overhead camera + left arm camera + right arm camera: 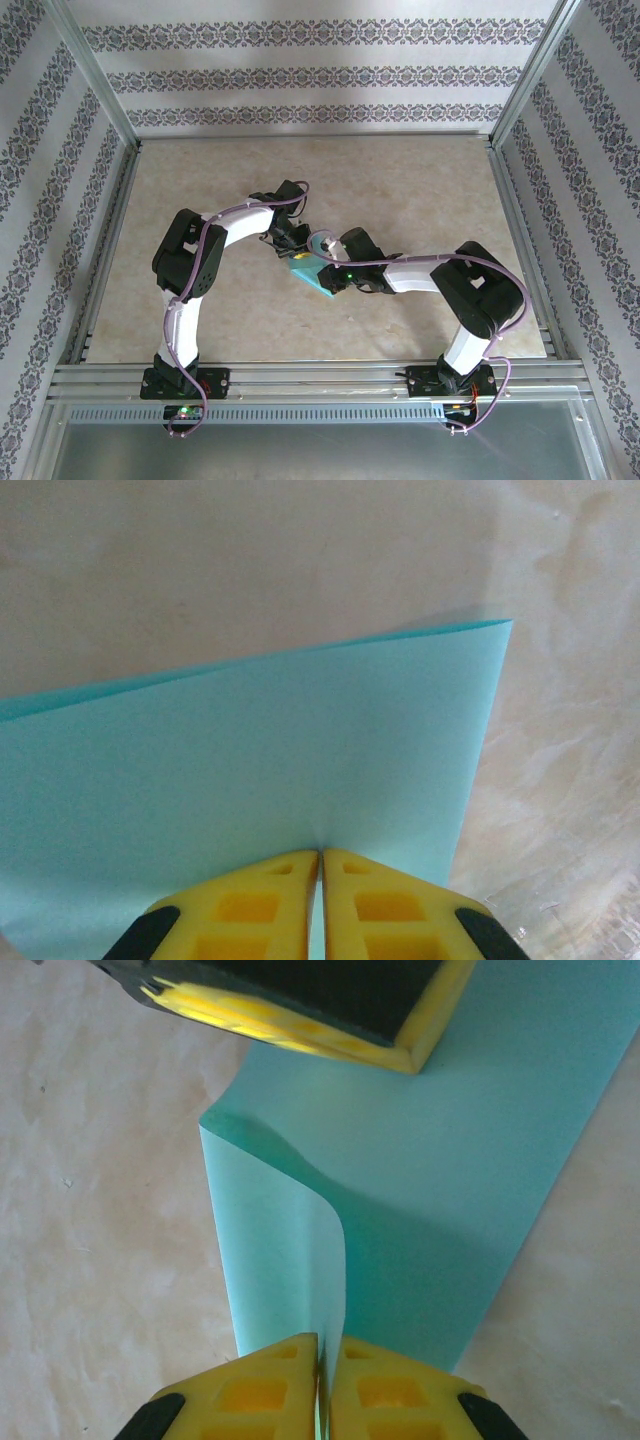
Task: Fold a paper plane with a square sheet of paper (pick it up from the middle)
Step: Third fold the triangle at the center of the table.
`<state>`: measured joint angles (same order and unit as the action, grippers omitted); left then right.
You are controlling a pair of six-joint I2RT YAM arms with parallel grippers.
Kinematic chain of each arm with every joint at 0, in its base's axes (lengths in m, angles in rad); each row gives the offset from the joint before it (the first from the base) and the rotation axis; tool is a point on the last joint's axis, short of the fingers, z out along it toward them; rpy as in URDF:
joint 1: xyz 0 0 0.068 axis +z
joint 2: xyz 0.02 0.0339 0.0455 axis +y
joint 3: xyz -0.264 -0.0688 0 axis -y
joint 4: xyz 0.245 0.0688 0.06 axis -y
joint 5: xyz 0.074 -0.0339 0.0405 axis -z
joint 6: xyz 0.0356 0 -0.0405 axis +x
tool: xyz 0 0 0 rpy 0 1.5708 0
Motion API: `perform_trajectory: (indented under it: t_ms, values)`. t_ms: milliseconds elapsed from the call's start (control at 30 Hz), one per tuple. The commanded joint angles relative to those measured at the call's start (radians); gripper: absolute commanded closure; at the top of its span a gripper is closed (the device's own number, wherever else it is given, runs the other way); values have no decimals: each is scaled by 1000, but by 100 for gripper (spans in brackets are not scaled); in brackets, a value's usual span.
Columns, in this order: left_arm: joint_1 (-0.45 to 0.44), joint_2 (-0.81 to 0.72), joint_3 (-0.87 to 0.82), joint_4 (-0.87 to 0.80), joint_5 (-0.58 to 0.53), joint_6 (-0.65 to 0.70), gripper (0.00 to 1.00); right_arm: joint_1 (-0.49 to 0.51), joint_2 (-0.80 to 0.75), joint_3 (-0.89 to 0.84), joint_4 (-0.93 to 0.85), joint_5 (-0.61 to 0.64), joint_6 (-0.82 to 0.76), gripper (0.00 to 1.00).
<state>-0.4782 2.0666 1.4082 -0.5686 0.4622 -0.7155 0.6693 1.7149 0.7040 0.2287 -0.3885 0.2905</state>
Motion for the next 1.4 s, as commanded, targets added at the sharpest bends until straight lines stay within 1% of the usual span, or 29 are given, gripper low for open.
perform_trajectory:
  t_ms: [0, 433, 933, 1367]
  values:
    - [-21, 54, -8, -63, -31, 17, 88, -4, 12, 23, -28, 13, 20, 89]
    - [-22, 59, -8, -62, -32, 14, 88, -5, 33, 46, -72, 25, 52, 89]
    - [-23, 59, -6, -64, -31, 16, 88, -5, 53, 66, -110, 40, 49, 90]
    - [-22, 64, -1, -63, -23, 23, 89, -12, 72, 87, -133, 10, 29, 90]
